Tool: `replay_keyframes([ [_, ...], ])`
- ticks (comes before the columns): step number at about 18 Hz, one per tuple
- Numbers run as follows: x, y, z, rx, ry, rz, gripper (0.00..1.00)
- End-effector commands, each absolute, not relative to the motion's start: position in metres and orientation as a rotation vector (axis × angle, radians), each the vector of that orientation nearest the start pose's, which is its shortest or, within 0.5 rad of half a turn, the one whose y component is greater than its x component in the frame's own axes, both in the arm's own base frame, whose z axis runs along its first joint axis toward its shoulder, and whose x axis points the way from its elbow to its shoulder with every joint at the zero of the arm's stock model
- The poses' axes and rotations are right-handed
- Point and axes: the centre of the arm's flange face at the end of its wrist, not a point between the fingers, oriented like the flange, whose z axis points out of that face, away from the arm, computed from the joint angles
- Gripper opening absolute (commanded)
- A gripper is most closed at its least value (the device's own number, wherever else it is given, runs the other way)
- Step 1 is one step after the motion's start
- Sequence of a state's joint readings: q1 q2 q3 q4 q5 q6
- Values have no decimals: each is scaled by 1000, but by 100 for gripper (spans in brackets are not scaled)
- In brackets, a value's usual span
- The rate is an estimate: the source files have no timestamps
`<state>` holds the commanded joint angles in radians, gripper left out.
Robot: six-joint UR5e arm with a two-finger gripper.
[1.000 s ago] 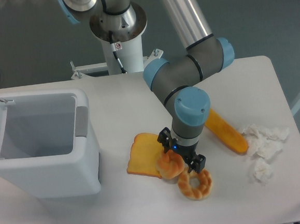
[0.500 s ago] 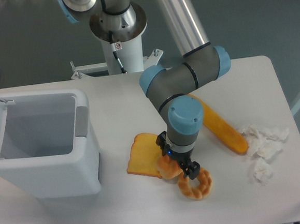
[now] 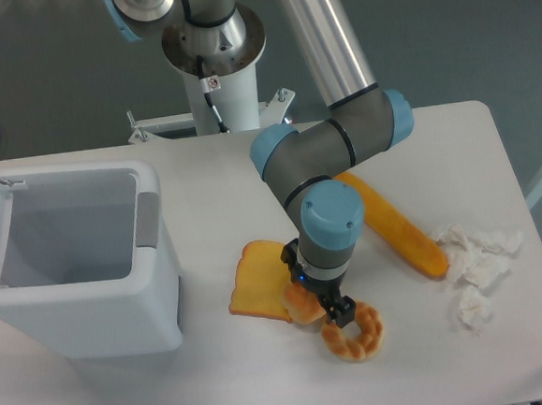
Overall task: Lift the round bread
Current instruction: 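Lower the gripper over the round bun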
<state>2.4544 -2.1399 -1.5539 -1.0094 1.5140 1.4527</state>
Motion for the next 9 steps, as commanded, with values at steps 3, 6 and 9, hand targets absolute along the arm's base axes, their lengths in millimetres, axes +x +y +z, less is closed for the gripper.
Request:
replay_keyframes([
  [3, -425, 529, 212, -2961, 869, -26, 100],
  [6, -432, 534, 211, -2953, 870, 7, 100],
  [9, -435, 537, 208, -2945, 880, 18, 100],
])
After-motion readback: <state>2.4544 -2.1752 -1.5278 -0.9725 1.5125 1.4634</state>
